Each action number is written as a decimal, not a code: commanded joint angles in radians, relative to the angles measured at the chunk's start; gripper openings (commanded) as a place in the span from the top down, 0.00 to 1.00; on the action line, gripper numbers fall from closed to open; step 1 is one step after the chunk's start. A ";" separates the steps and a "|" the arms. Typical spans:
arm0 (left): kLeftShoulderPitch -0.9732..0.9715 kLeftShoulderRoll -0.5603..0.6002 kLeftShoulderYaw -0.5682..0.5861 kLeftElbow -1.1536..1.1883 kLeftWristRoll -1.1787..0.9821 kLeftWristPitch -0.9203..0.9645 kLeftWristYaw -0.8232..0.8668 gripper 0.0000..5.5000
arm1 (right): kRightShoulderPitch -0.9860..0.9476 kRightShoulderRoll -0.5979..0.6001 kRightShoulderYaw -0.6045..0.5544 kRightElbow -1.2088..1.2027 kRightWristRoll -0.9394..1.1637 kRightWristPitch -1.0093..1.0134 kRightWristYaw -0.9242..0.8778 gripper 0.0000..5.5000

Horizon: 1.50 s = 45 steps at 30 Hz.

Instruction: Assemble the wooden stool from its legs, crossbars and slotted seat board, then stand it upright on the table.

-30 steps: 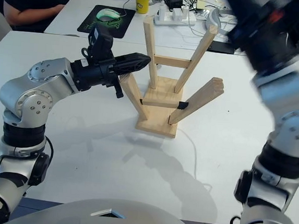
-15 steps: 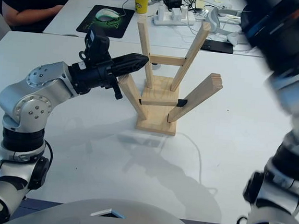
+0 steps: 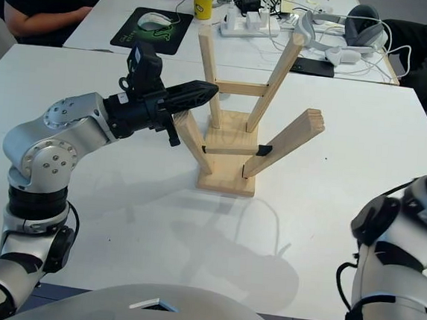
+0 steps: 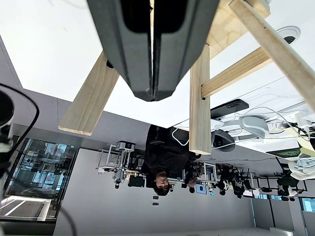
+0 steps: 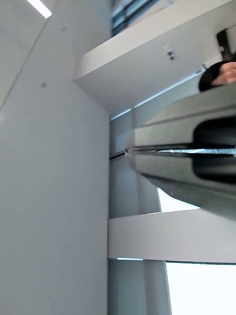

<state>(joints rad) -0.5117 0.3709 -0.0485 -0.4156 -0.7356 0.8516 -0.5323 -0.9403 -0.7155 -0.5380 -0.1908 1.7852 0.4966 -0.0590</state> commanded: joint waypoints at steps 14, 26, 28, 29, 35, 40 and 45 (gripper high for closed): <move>0.054 -0.045 -0.049 -0.025 0.003 0.045 0.074 1.00 | 0.410 -0.019 0.418 -0.184 -0.456 0.203 0.251 1.00; 0.098 -0.019 -0.020 -0.003 0.031 0.005 0.091 1.00 | -0.025 -0.007 0.124 0.062 -0.307 0.133 0.174 1.00; 0.099 -0.010 -0.016 0.011 0.041 -0.009 0.089 1.00 | -0.005 -0.003 0.122 0.069 -0.319 0.150 0.185 1.00; 0.095 -0.006 -0.014 0.020 0.047 -0.017 0.088 1.00 | 0.018 0.002 0.126 0.064 -0.335 0.154 0.183 1.00; 0.069 0.004 -0.035 0.078 0.119 -0.060 0.113 1.00 | 0.204 0.049 0.223 -0.043 -0.550 0.137 0.210 1.00; 0.046 -0.035 -0.078 0.107 0.157 -0.068 0.138 1.00 | 0.314 0.082 0.285 -0.123 -0.719 0.114 0.213 1.00; 0.045 -0.074 -0.090 0.101 0.161 -0.051 0.165 1.00 | 0.325 0.127 0.230 -0.146 -0.693 0.117 0.194 1.00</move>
<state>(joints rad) -0.5120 0.3060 -0.0954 -0.3583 -0.6049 0.7310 -0.3917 -0.6024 -0.6036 -0.2666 -0.3194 1.0665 0.6131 0.1464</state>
